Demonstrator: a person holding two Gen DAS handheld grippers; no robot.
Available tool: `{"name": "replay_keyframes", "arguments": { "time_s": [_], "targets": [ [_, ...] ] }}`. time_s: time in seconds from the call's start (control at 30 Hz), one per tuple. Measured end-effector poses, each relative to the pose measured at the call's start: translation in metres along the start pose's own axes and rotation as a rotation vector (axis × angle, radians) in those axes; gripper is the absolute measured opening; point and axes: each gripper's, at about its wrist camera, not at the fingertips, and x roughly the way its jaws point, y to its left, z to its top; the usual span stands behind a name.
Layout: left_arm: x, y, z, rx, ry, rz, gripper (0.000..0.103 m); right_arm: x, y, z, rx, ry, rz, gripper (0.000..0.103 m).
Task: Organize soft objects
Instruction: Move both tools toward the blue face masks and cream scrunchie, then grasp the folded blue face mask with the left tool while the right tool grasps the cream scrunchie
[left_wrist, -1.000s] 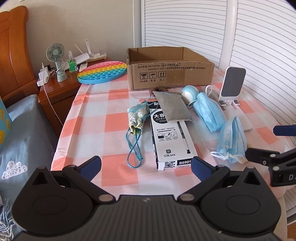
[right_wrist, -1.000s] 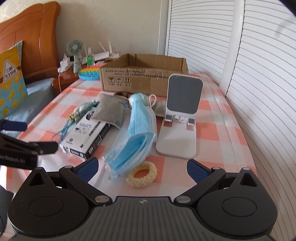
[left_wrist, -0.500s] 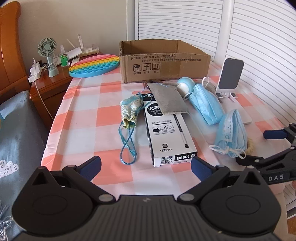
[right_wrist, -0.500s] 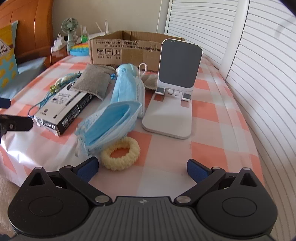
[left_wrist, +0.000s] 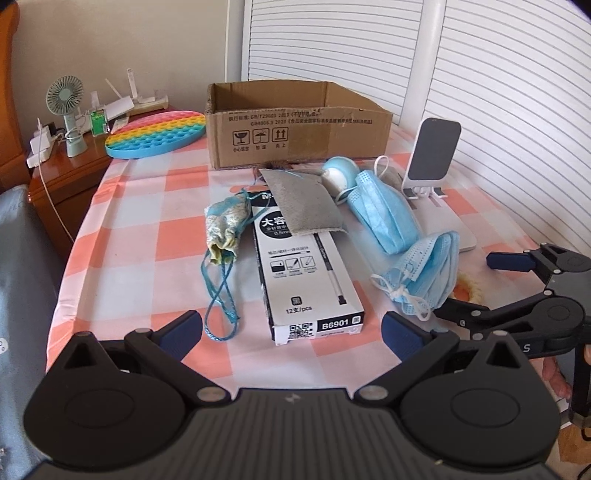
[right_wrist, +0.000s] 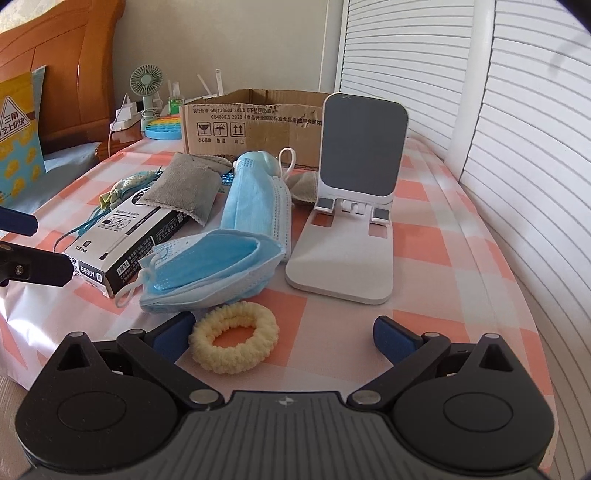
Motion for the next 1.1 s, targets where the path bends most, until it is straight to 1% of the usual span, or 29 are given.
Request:
{"name": "replay_keyframes", "arguments": {
  "time_s": [0.1,0.2,0.33,0.47,0.6,1.0,1.07,1.1],
  "targets": [
    [-0.002,-0.003,0.002,0.022,-0.019,-0.018,0.102,-0.002,-0.003,-0.002,0.002,-0.011,-0.007,0.103],
    [-0.003,-0.009,0.006,0.064,-0.025,-0.026,0.102,-0.005,-0.005,-0.006,0.001,-0.025,-0.007,0.103],
    [-0.001,-0.017,0.01,0.133,-0.019,-0.029,0.102,-0.007,-0.008,-0.009,-0.002,-0.034,0.001,0.103],
    [0.002,-0.02,0.013,0.167,-0.016,-0.018,0.102,-0.01,-0.01,-0.011,-0.008,-0.039,0.008,0.103],
    [0.003,-0.028,0.019,0.211,-0.028,-0.046,0.102,-0.013,-0.012,-0.014,-0.008,-0.047,0.015,0.103],
    [0.021,-0.072,0.028,0.466,-0.018,-0.166,0.102,-0.018,-0.015,-0.019,-0.024,-0.065,0.037,0.103],
    [0.026,-0.08,0.027,0.525,-0.02,-0.173,0.101,-0.019,-0.016,-0.019,-0.03,-0.065,0.043,0.103],
    [0.028,-0.084,0.027,0.553,-0.011,-0.167,0.099,-0.02,-0.017,-0.02,-0.033,-0.066,0.046,0.103]
  ]
}}
